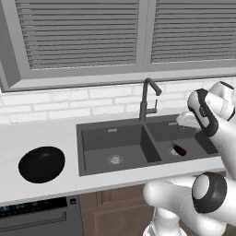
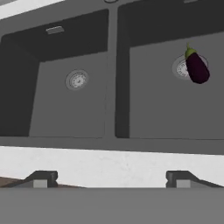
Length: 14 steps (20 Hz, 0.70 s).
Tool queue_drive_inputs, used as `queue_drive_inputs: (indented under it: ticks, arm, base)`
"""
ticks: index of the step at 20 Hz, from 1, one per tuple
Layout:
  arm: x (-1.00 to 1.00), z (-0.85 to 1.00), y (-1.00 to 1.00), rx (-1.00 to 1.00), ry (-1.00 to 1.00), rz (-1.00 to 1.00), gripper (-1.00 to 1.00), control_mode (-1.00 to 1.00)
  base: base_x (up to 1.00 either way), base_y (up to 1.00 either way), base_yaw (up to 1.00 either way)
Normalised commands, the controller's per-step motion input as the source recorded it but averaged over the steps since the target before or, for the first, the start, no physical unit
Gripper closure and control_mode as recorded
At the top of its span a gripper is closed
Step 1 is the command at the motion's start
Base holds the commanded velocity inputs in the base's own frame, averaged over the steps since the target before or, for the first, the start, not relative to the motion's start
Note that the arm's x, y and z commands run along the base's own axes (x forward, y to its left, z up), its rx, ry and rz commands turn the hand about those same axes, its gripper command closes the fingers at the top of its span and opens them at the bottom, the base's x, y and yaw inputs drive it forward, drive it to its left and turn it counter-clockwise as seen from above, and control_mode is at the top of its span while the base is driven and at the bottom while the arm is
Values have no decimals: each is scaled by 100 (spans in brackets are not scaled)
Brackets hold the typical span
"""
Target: Pick the eggplant from the sink and place it in the bowl. Then pick the bowl and place it in the microwave. Then close the microwave door and press the start button.
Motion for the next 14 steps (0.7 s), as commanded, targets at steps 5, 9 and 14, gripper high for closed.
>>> queue_drive_inputs:
  ticks: [5,9,14]
  arm:
    - [19,-21,-53,0,13,-4,-100,-100]
    - [37,-43,-33,0,16,0,-100,-100]
    - [29,-52,-29,0,8,0,-100,-100]
  base:
    - [0,0,0]
    - [0,0,0]
    - [0,0,0]
